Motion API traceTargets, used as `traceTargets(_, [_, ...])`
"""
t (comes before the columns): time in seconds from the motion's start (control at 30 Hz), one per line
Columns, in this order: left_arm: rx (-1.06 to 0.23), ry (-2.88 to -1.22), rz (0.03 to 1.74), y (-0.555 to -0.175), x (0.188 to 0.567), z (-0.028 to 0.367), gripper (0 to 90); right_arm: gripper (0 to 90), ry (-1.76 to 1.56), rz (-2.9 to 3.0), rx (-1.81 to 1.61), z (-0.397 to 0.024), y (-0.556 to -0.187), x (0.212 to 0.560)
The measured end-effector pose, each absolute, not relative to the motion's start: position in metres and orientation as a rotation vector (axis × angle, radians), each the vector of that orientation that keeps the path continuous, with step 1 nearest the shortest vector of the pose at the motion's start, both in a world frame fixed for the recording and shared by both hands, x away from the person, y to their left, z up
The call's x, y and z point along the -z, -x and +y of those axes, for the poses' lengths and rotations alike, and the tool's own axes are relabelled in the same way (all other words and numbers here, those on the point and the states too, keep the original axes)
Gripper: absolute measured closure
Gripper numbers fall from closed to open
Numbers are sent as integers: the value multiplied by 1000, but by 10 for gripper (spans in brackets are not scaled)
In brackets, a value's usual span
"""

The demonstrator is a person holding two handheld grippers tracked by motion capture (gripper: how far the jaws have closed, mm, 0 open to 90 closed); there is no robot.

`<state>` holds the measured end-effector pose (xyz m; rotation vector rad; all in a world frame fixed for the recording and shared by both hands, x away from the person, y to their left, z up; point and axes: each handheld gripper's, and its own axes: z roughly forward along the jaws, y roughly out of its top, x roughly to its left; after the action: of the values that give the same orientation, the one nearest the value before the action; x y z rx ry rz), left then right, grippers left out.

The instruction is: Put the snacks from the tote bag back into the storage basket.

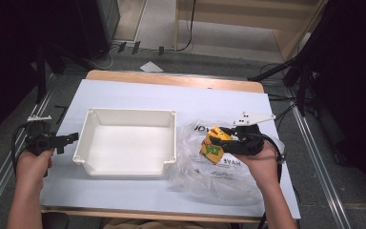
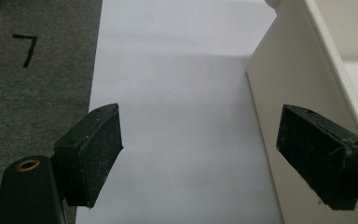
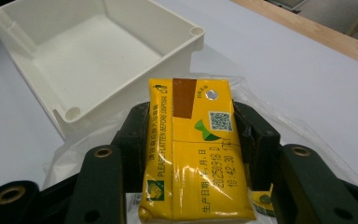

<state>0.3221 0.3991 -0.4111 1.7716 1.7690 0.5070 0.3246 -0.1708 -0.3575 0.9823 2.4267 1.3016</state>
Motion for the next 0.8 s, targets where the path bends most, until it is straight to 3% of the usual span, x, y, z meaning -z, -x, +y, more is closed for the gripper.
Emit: traceTargets(0.8, [-493, -1747, 1790, -323, 415, 405, 149, 543, -822, 2496, -1288, -147, -329, 331])
